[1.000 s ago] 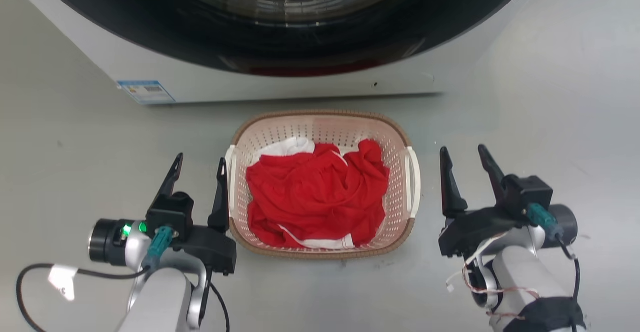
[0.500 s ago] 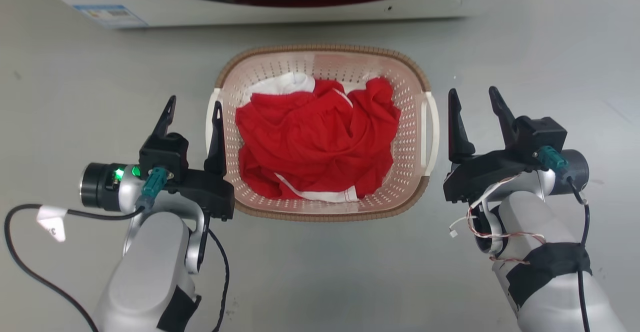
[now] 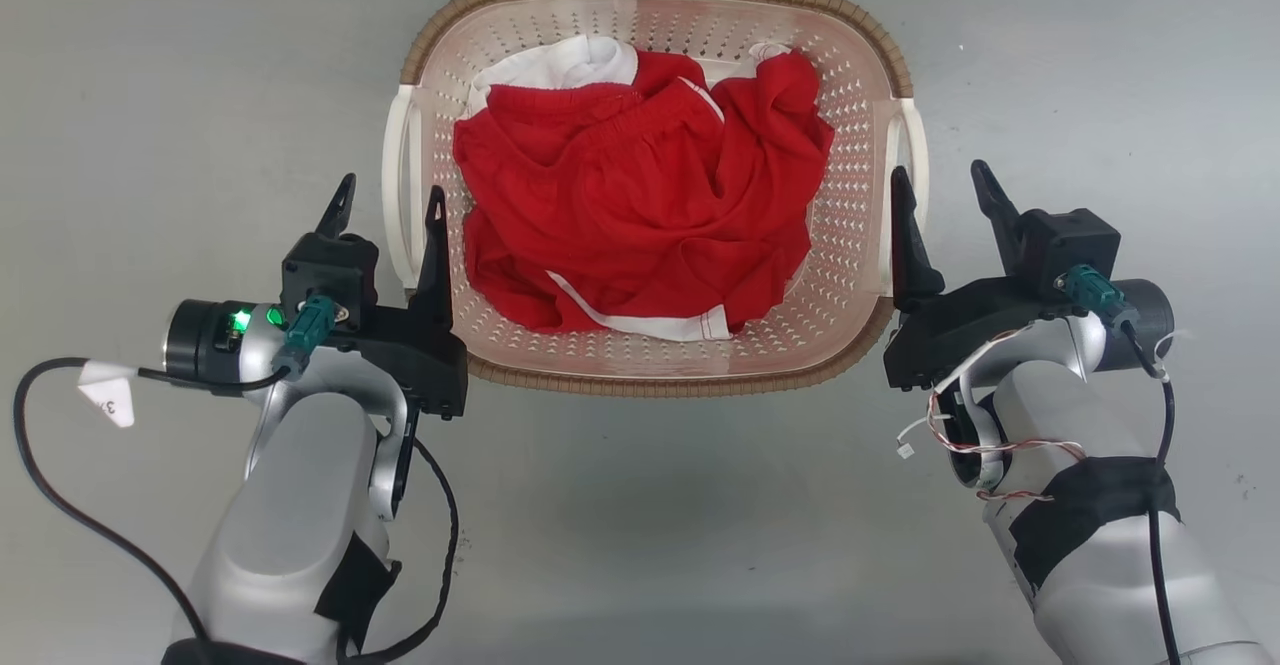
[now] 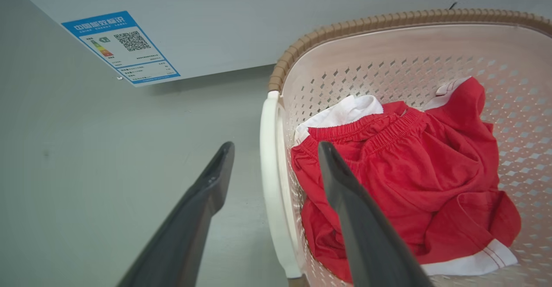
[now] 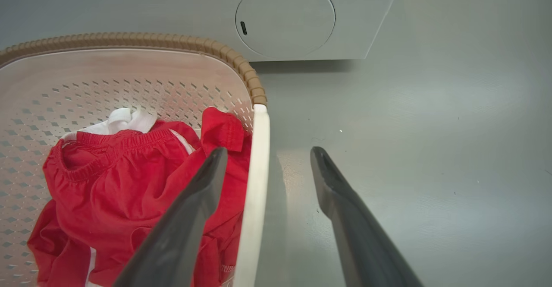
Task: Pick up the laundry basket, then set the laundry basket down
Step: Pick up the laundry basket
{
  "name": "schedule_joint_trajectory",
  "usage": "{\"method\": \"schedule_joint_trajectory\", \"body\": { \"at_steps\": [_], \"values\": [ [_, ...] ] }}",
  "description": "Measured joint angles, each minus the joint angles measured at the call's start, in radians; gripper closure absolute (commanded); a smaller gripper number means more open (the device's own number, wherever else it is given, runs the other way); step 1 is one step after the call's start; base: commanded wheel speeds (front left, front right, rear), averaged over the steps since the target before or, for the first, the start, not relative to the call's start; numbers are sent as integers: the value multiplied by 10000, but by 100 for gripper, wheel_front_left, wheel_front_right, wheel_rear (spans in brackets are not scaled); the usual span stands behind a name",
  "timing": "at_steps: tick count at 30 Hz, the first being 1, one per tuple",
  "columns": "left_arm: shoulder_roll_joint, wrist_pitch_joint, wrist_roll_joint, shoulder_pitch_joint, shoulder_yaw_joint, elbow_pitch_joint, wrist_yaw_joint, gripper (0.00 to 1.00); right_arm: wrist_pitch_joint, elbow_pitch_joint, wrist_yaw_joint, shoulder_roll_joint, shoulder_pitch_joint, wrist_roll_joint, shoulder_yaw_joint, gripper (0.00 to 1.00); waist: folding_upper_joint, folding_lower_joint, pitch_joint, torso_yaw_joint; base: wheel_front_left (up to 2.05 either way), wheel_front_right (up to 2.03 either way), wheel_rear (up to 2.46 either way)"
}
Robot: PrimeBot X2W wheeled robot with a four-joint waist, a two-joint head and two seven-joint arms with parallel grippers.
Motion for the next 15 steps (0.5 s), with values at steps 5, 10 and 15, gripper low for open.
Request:
{"method": "schedule_joint_trajectory", "body": {
  "at_steps": [5, 10, 15],
  "values": [
    [-31, 17, -184, -257, -38, 522, -161, 0, 0, 267, 0, -8, -221, 234, 268, 0, 0, 0, 238, 32, 0, 0, 0],
    [-50, 171, -255, -561, -44, 1009, -255, 0, 0, 619, -2, -13, -414, 439, 535, 0, 0, 0, 427, 60, 0, 0, 0],
    [-67, 270, -372, -733, -36, 1505, -343, 0, 0, 989, -13, -17, -546, 623, 796, 0, 0, 0, 543, 96, 0, 0, 0]
  ]
}}
